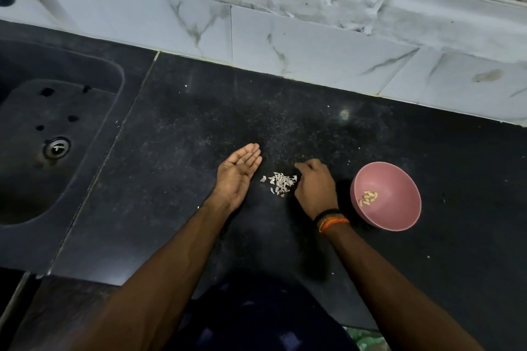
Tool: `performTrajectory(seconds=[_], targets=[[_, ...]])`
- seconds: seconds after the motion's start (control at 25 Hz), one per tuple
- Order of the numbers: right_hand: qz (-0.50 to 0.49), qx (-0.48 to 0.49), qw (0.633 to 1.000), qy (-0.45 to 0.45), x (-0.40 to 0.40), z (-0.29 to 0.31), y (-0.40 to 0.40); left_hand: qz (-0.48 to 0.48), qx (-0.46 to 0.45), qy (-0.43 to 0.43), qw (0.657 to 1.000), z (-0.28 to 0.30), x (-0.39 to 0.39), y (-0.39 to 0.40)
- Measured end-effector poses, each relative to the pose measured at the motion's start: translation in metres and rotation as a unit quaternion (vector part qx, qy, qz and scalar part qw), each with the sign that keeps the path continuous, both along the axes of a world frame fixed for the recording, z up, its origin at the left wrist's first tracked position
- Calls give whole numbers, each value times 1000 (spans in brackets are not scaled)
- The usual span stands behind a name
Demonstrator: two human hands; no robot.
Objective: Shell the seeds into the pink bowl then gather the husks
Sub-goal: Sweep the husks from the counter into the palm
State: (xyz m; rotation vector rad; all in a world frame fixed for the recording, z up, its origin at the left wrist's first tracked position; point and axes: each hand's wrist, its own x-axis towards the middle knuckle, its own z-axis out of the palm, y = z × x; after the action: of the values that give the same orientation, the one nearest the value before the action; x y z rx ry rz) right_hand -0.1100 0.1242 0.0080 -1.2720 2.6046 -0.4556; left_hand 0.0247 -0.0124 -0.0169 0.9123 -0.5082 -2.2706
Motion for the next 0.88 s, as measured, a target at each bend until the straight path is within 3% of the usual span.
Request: performTrajectory(seconds=[0.08, 0.24, 0.4, 0.6, 0.88], targets=[[-47, 26, 998, -42, 0, 0, -3, 5, -3, -5, 1000, -1, -1, 1], [50, 6, 996, -70, 21, 10, -6, 3, -9, -29, 1000, -2, -3, 1], [18, -62, 996, -65, 15, 21, -17, -9, -7, -27, 1000, -4, -1, 0], [37, -40, 988, -147, 15, 23, -20, -21, 19, -16, 999, -3, 1, -2], [121, -10, 987, -102, 29, 24, -33, -60, 16, -28, 998, -1, 4, -3]])
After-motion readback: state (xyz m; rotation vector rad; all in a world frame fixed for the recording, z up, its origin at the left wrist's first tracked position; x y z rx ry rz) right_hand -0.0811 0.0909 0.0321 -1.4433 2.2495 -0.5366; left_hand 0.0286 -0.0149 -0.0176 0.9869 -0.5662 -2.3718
